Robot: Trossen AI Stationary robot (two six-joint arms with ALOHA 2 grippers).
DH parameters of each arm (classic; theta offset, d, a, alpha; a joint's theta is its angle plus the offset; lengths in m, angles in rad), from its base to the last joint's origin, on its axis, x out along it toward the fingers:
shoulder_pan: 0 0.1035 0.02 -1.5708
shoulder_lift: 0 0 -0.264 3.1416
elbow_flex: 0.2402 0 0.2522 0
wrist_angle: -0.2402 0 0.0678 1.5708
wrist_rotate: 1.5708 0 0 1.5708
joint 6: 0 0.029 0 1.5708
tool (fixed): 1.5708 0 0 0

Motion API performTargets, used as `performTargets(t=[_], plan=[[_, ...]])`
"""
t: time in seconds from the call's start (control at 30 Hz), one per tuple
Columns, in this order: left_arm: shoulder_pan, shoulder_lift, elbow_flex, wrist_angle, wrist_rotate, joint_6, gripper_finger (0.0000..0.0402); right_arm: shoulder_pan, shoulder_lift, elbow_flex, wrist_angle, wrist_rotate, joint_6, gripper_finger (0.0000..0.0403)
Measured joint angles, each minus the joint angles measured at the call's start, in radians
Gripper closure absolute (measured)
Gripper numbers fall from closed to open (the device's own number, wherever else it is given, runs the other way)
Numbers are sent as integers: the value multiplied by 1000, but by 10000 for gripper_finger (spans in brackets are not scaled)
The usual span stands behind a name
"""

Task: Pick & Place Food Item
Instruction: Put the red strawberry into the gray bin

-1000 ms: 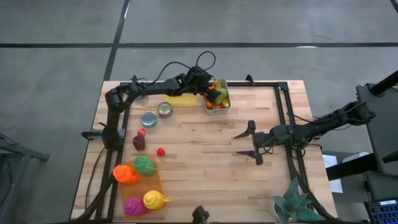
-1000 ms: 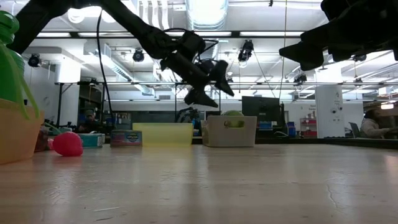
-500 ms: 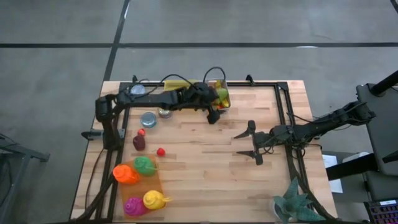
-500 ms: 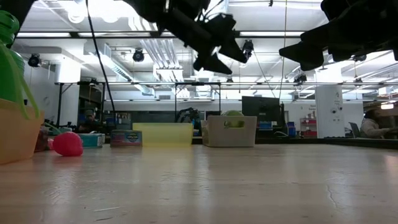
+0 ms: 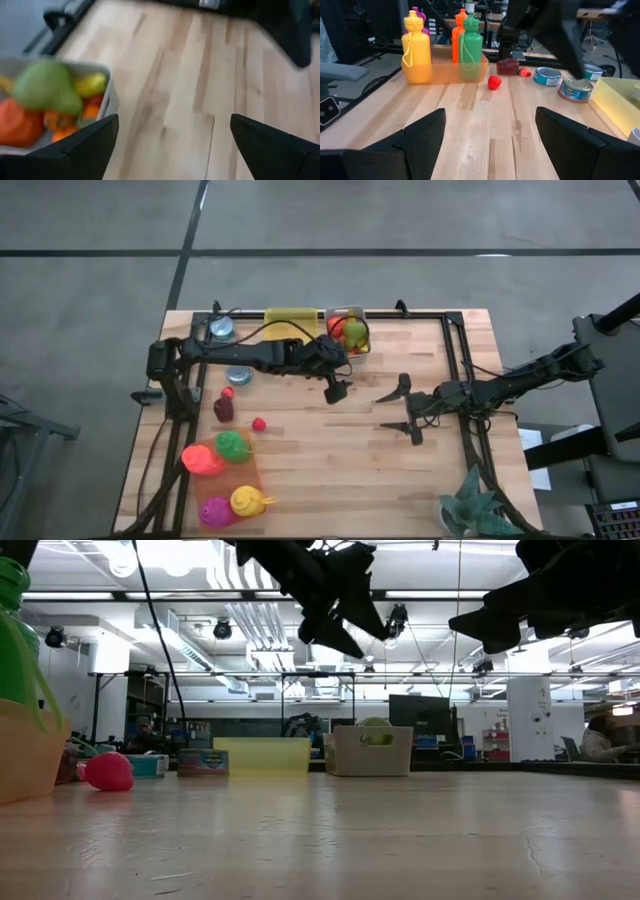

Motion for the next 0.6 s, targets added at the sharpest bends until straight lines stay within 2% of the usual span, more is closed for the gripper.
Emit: performTargets(t=[0.3,0.6], plan=[[-34,-1,-1,-199,-44,-142,17,0,0,0,1,0,0,97],[-136,-7,-1,-446,-177,-253,17,0,0,0,1,0,0,97]])
